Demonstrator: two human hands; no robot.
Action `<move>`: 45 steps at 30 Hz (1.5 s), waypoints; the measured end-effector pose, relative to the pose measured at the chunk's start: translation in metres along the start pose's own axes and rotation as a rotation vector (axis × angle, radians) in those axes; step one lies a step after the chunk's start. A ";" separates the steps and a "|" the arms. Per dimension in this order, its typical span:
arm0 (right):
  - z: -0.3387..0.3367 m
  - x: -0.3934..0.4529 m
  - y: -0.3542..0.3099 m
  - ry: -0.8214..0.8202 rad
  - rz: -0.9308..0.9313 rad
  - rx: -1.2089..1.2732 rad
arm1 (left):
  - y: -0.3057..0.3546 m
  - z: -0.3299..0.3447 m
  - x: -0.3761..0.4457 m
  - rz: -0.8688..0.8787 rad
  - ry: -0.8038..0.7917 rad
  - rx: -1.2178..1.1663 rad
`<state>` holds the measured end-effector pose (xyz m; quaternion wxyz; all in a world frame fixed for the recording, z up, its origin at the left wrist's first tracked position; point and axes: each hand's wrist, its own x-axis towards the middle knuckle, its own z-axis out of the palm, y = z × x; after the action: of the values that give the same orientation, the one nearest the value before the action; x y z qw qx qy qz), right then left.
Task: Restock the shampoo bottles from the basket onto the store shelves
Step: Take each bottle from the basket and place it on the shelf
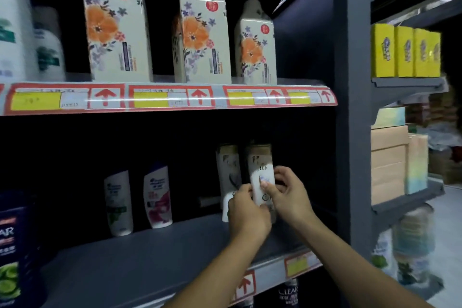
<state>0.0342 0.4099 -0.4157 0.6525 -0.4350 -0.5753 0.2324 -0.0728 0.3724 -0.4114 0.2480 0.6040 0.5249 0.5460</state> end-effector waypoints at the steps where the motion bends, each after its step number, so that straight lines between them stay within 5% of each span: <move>1: 0.002 0.009 0.005 -0.015 0.006 -0.007 | -0.002 0.002 0.003 0.010 -0.012 0.004; 21: -0.003 0.036 0.021 -0.079 0.175 -0.030 | -0.013 0.016 0.014 -0.042 -0.233 0.137; 28: -0.018 -0.002 -0.020 0.094 0.085 -0.104 | -0.004 0.001 -0.008 0.006 -0.233 0.010; 34: -0.002 -0.069 -0.079 0.025 -0.009 -0.024 | 0.014 -0.057 -0.034 0.025 -0.206 -0.151; 45: 0.065 -0.245 -0.117 -0.222 0.135 0.109 | -0.036 -0.240 -0.159 -0.010 -0.170 -0.192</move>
<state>-0.1071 0.1726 -0.4546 0.5904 -0.4081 -0.6000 0.3534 -0.2834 0.1744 -0.4391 0.3511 0.6189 0.4505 0.5392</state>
